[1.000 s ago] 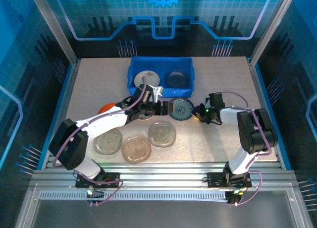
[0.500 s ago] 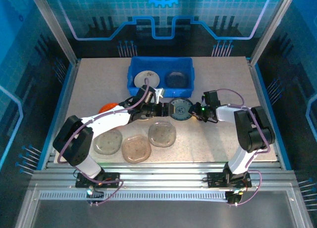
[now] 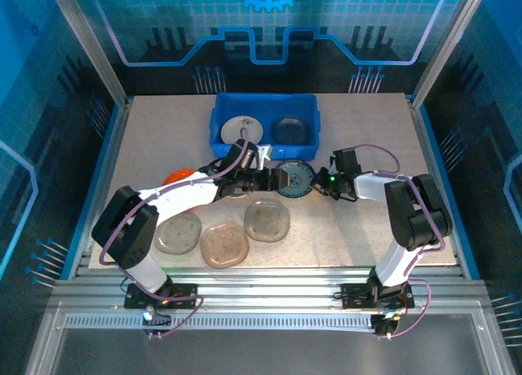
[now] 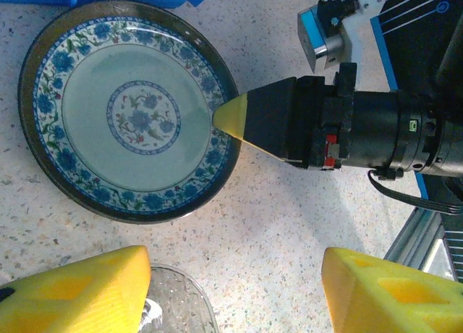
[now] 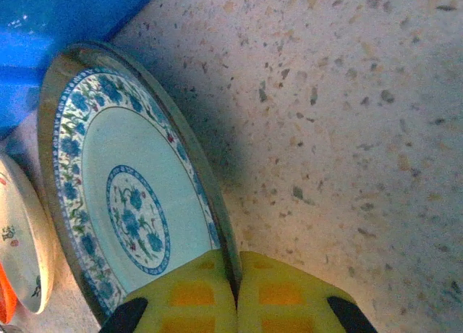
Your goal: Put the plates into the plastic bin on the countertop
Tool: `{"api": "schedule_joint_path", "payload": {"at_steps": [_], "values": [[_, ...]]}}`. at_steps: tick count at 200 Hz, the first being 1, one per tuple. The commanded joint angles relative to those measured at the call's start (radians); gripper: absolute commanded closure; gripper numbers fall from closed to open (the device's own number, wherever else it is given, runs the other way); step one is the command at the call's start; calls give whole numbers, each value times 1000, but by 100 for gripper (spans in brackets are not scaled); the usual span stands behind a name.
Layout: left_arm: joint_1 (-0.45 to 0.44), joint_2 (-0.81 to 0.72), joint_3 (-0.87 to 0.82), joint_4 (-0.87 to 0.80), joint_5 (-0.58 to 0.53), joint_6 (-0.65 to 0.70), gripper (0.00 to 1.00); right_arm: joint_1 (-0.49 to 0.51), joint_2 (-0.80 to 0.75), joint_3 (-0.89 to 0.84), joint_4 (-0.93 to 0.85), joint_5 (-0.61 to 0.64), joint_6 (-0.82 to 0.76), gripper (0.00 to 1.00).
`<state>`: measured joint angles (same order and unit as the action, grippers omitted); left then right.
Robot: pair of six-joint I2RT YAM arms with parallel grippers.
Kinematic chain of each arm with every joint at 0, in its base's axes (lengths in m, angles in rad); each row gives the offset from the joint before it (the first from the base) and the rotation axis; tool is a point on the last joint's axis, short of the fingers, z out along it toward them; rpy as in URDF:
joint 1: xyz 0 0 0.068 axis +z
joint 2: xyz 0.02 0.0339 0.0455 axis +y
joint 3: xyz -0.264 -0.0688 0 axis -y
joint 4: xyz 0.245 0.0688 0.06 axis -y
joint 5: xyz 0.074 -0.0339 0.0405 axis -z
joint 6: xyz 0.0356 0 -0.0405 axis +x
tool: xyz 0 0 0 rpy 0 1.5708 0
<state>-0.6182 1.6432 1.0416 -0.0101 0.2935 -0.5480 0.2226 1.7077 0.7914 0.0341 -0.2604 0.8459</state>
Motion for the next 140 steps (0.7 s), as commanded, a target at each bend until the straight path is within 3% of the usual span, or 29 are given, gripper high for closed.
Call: {"api": "schedule_joint_path", "payload": {"at_steps": [1,29,85,122,140], "values": [[-3,-5,35,-10,8,27,35,-2,-87,-62,-69,52,-23,100],[-1,-21,34,-27,-16,49,35,-30,-246,-116,-99,63,-33,100],[28,-40,1,9,-4,27,35,-42,-462,-36,-334,-41,-125,100],[42,-42,-17,71,37,-10,37,-41,-518,-31,-318,-164,-108,100],[47,-33,-18,99,73,-41,45,-26,-524,-26,-289,-213,-110,100]]}}
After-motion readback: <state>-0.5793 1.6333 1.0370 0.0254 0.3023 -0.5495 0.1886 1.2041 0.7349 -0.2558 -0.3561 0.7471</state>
